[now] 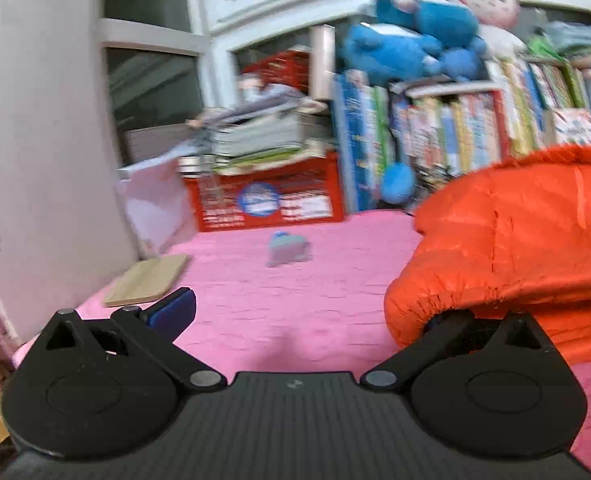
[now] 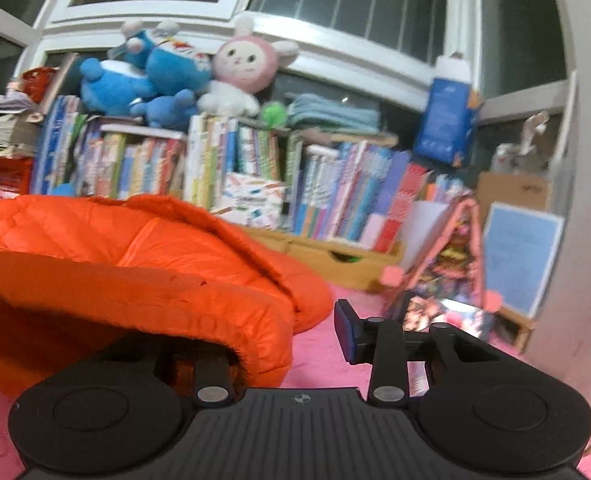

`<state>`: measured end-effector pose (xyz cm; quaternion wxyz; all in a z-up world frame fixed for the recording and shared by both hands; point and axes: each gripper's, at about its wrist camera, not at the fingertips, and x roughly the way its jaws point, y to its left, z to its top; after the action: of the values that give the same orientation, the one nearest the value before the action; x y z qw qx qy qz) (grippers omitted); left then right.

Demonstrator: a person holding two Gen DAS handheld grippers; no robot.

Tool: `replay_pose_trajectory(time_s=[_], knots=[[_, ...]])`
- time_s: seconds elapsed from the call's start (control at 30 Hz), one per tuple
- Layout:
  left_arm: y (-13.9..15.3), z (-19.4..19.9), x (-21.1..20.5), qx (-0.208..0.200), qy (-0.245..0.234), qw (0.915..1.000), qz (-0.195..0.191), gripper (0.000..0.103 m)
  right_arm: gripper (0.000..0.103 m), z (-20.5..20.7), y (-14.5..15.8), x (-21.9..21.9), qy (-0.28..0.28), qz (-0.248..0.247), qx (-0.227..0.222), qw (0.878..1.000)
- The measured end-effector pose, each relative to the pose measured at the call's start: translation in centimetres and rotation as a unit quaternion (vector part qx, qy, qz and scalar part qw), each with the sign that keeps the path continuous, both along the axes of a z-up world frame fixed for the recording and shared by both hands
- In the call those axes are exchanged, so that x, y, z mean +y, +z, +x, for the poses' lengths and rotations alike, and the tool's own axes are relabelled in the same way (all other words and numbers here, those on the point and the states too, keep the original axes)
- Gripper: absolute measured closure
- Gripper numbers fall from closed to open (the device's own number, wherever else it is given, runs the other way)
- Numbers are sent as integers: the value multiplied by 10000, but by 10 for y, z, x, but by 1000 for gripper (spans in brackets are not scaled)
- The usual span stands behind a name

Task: Fold clothes

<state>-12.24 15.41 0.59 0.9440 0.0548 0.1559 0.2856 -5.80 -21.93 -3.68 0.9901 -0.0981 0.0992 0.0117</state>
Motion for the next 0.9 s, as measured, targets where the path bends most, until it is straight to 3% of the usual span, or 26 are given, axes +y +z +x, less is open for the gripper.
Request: replay_pose_trajectory(time_s=[0.13, 0.2, 0.3, 0.37, 0.5, 0.6, 0.67, 0.77, 0.9], knots=[[3, -15, 6, -48, 542, 9978, 385, 0, 58, 3, -4, 30, 456, -174, 83, 9988], [2, -14, 13, 145, 583, 9981, 166, 0, 58, 5, -3, 46, 550, -362, -5, 9978], [-2, -13, 20, 340, 372, 9983, -309, 0, 57, 4, 1, 50, 556, -485, -94, 9972], [-6, -12, 15, 350, 156, 9983, -428, 0, 52, -1, 2, 39, 482, -614, -114, 9969], [-15, 3, -17, 509, -401, 9976, -228, 0, 38, -12, -6, 8, 14, -1256, -135, 9920], [-25, 14, -37, 649, -710, 9952, -169, 0, 28, -10, -16, -13, -377, -1479, 231, 9880], [-30, 20, -47, 781, -857, 9930, -211, 0, 27, -12, -23, -23, -435, -1499, 609, 9859], [-38, 18, -55, 937, -1227, 9875, -321, 0, 24, -29, -28, -22, -108, -1387, 892, 9863], [-43, 10, -57, 1057, -1375, 9847, -164, 0, 4, -59, -25, -1, 718, -1450, 875, 9829]])
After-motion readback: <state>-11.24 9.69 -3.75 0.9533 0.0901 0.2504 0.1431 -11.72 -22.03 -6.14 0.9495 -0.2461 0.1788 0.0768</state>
